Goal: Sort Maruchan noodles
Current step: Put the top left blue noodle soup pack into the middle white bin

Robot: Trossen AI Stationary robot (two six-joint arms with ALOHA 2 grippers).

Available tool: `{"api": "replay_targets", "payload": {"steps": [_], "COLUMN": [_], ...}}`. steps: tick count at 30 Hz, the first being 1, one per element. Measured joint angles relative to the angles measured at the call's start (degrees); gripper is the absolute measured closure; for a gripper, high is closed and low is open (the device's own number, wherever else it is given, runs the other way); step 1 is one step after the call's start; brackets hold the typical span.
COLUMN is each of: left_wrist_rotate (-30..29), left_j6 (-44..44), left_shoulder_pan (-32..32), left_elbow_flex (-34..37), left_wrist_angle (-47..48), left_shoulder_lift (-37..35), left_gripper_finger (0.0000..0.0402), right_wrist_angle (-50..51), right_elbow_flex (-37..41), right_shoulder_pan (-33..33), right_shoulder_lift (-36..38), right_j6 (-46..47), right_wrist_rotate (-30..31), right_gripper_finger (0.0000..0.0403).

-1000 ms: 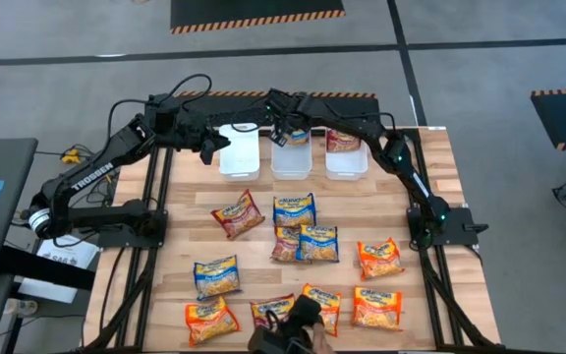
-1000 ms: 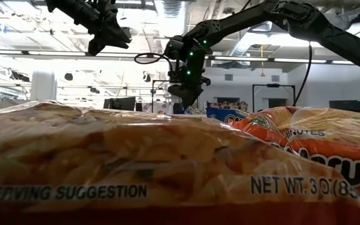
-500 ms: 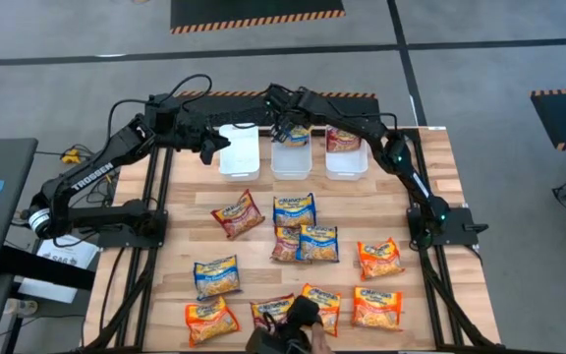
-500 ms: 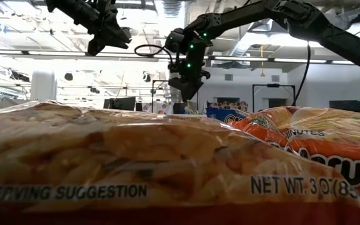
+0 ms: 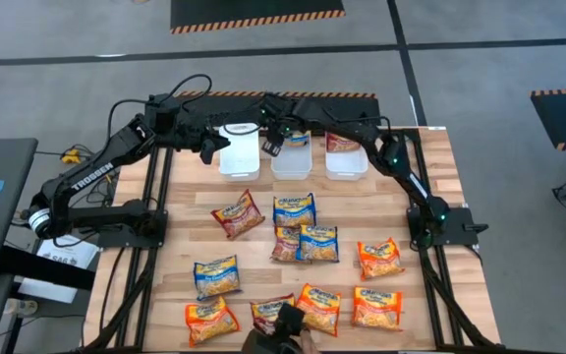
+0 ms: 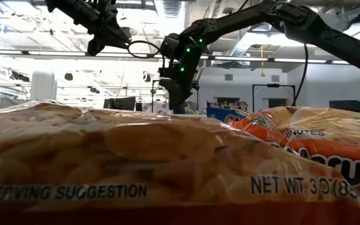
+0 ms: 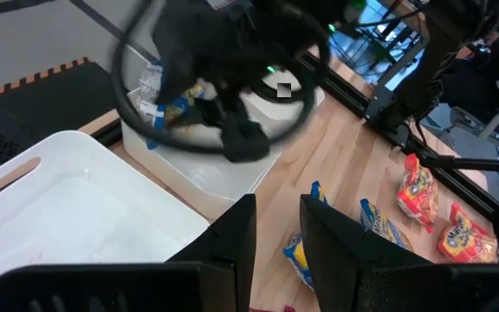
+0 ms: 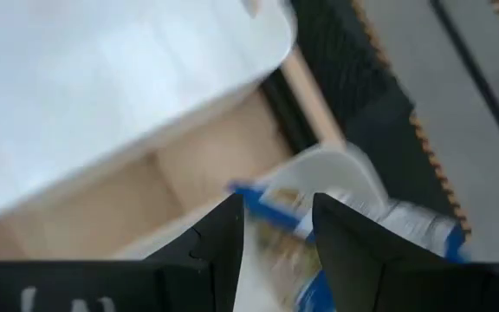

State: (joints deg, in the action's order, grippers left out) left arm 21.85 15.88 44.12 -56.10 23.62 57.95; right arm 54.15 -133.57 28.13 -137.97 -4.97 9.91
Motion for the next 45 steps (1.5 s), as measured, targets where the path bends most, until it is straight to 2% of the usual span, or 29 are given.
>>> {"api": "replay_targets", "payload": {"steps": [13, 29, 36, 39, 42, 45], "left_wrist_rotate": [-0.1, -0.1, -0.1, -0.2, -0.1, -0.2], "left_j6": [0.0, 0.0, 0.0, 0.0, 0.1, 1.0], "left_shoulder_pan": [0.0, 0.0, 0.0, 0.0, 0.0, 0.0], "left_elbow_flex": [0.0, 0.0, 0.0, 0.0, 0.0, 0.0], "left_wrist_angle": [0.0, 0.0, 0.0, 0.0, 0.0, 0.0], "left_shoulder_lift": [0.0, 0.0, 0.0, 0.0, 0.0, 0.0], "left_gripper_finger": [0.0324, 0.0324, 0.0324, 0.0324, 0.0324, 0.0324], "right_wrist_angle": [4.2, 9.5, 6.2, 7.2, 7.6, 8.0], "right_elbow_flex": [0.1, 0.1, 0.0, 0.1, 0.1, -0.1], "right_shoulder_pan": [1.9, 3.6, 1.4, 0.5, -0.1, -0.3], "right_shoulder_lift": [-0.2, -0.2, -1.0, -1.7, -3.4, -3.2], "right_j6": [0.0, 2.0, 0.2, 0.0, 0.0, 0.0], "right_wrist_rotate": [-3.8, 0.5, -1.1, -4.0, -2.6, 2.0], "right_gripper_finger": [0.0240, 0.0240, 0.0239, 0.0239, 0.0239, 0.0240]}}
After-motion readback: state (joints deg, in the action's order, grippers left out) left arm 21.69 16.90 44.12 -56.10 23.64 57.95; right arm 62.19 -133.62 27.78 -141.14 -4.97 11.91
